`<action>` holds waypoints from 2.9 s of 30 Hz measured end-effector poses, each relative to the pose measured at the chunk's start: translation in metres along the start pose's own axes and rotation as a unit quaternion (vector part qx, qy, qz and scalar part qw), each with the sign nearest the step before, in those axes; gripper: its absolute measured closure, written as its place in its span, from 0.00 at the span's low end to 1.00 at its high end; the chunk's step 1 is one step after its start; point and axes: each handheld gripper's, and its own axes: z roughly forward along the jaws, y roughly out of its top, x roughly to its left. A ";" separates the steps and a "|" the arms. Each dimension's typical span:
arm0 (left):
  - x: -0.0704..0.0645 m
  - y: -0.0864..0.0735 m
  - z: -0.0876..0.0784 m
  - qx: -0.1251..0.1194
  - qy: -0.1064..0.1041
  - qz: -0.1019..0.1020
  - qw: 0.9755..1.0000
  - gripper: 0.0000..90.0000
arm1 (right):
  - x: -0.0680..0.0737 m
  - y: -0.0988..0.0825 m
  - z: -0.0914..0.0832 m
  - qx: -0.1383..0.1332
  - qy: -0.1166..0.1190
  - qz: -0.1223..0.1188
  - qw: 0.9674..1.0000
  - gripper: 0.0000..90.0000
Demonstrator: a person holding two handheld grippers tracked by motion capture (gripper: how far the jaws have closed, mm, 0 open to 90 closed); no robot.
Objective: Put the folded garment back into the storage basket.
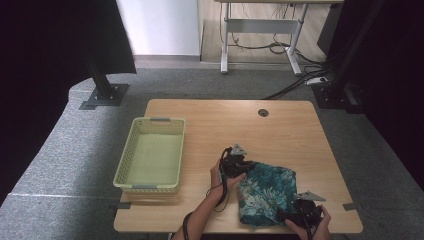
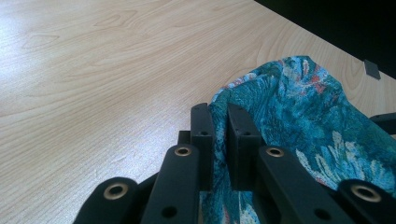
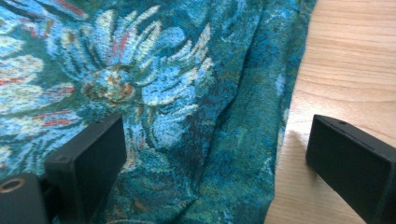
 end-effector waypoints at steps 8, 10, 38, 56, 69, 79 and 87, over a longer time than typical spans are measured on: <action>-0.001 0.000 -0.001 0.002 0.004 0.000 1.000 0.92 | 0.007 0.001 -0.002 -0.015 -0.003 -0.001 1.000 0.23; -0.001 0.000 -0.002 0.003 0.004 0.001 1.000 0.92 | 0.010 0.001 -0.003 -0.016 0.000 -0.005 1.000 0.31; -0.002 0.001 -0.005 0.011 0.009 0.009 1.000 0.92 | -0.013 0.000 0.000 -0.029 0.146 0.058 0.987 0.87; -0.001 0.006 -0.017 0.000 0.000 0.010 1.000 0.92 | -0.042 -0.004 0.008 -0.069 0.302 0.136 0.941 0.91; -0.007 0.017 -0.028 -0.014 -0.004 0.021 1.000 0.92 | -0.044 -0.001 0.000 -0.105 0.327 0.150 0.927 0.91; -0.005 0.020 -0.035 -0.017 0.000 0.023 1.000 0.92 | -0.043 0.003 0.000 -0.108 0.335 0.152 0.924 0.91; -0.009 0.029 -0.042 -0.020 0.003 0.028 0.999 0.92 | -0.039 0.008 -0.004 -0.115 0.345 0.144 0.920 0.91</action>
